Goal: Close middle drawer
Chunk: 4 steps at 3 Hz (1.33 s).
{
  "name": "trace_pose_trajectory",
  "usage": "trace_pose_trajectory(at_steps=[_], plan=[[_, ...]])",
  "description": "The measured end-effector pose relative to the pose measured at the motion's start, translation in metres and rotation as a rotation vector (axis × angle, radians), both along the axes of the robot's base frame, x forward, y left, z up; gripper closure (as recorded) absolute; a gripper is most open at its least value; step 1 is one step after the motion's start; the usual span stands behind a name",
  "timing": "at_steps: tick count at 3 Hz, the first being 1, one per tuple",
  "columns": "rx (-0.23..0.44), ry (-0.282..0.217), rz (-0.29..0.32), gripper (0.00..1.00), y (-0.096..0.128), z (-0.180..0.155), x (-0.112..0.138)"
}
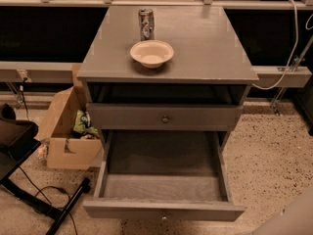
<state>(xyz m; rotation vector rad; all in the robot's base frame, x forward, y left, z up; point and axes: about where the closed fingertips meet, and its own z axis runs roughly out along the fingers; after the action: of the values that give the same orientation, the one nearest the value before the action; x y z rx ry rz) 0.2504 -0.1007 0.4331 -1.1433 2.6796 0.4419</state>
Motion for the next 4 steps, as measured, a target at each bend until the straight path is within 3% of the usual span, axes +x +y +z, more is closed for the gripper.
trace_pose_trajectory(at_steps=[1,4], plan=[[0.016,0.0,0.005,1.0,0.003,-0.007,0.003],[0.067,-0.069,0.065,1.0,0.023,-0.108,0.096]])
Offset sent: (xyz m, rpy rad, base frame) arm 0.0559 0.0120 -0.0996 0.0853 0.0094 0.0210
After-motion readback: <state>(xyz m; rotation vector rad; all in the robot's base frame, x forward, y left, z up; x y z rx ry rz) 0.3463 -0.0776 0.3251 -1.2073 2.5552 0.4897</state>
